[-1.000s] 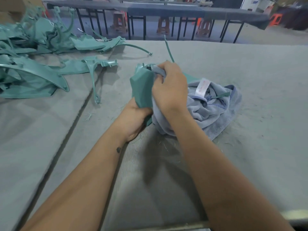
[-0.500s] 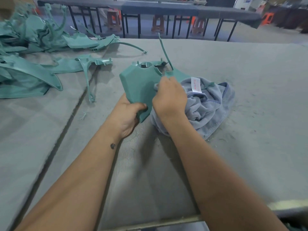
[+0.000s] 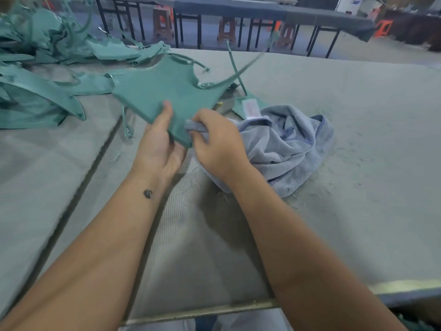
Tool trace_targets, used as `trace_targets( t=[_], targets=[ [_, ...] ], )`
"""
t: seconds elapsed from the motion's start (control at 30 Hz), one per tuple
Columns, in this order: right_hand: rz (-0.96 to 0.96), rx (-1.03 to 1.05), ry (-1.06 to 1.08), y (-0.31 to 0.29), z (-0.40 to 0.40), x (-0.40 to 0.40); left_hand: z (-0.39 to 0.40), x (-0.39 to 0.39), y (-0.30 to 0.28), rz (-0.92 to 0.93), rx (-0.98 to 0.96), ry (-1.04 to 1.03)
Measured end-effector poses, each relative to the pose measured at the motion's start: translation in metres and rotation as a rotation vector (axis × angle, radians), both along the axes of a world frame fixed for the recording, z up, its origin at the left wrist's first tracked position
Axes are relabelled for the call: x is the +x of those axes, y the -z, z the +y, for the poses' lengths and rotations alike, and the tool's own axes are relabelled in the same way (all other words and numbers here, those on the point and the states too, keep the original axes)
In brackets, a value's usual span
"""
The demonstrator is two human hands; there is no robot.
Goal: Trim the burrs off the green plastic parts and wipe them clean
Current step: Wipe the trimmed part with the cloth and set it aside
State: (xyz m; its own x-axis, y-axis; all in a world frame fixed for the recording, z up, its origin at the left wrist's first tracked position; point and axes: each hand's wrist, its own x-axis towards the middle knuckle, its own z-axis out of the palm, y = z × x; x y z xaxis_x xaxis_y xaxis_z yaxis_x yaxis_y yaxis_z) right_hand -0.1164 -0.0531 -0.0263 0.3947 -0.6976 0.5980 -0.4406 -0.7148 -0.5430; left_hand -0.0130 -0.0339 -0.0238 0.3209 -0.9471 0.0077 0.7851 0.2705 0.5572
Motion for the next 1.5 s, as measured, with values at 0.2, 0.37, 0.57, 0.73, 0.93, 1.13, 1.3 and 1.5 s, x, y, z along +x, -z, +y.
trace_targets(
  t=[0.2, 0.37, 0.57, 0.73, 0.93, 1.13, 1.3, 1.5],
  targets=[
    [-0.225, 0.121, 0.090, 0.003, -0.016, 0.000, 0.003, 0.005, 0.003, 0.113, -0.013, 0.050],
    [-0.433, 0.327, 0.128, -0.003, -0.026, -0.006, 0.005, -0.005, 0.004, 0.179, -0.041, 0.089],
    [-0.443, 0.522, -0.183, 0.001, -0.011, -0.001, 0.005, 0.001, 0.003, 0.217, -0.026, 0.054],
    [-0.768, 0.549, -0.064, -0.003, -0.022, -0.007, 0.006, -0.004, 0.001, 0.073, 0.077, 0.047],
    [-1.091, 0.562, 0.055, -0.008, -0.048, -0.035, 0.008, 0.002, 0.007, -0.090, 0.256, 0.057],
    [-1.293, 0.547, 0.062, -0.013, -0.056, -0.048, 0.006, 0.003, 0.008, -0.170, 0.293, 0.060],
    [-1.329, 0.750, -0.105, -0.008, -0.041, -0.033, 0.000, -0.001, 0.006, -0.112, 0.181, 0.065],
    [-1.044, 0.790, -0.161, -0.005, -0.031, -0.020, 0.003, -0.003, 0.004, 0.066, 0.081, 0.027]
  ],
)
